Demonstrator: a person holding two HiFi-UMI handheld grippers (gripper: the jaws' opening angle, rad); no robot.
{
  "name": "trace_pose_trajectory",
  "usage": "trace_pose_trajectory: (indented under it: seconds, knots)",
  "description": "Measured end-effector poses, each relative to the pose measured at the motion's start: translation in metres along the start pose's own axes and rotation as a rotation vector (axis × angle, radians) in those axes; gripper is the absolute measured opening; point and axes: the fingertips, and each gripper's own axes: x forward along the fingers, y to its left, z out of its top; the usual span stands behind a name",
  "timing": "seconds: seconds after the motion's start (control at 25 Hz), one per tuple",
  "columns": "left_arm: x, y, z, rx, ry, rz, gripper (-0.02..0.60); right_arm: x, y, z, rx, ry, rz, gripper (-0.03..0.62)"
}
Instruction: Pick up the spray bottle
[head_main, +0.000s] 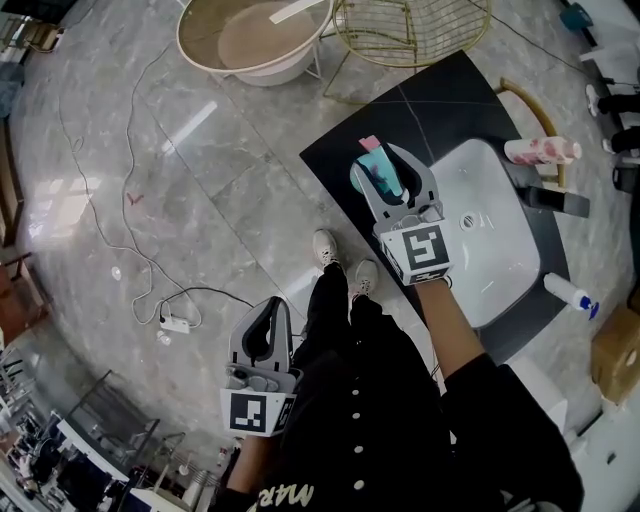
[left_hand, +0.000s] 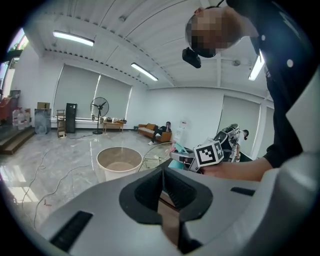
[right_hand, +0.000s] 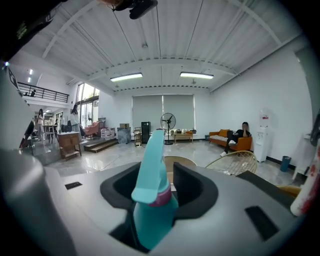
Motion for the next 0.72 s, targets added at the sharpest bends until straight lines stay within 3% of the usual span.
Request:
trace_pose_trajectory:
  seconds: [0.08,0.48,0.72]
  knots:
    - [0.0,0.003,-0.003,-0.003,0.003,0.005,0.02,0.002,-0.001,0.0,-0.005,-0.014,-0.01,0.134]
    - [0.002,0.01,0.006,0.033,0.015,0.045,0.02,0.0,-0.003,0.017,-0.03,-0.021,-0.007,0.121]
    - [0.005,-0.001,0.044,0.072,-0.064,0.034,0.02,-0.031,-0.007,0.061,-0.013,-0.058,0.005,0.12]
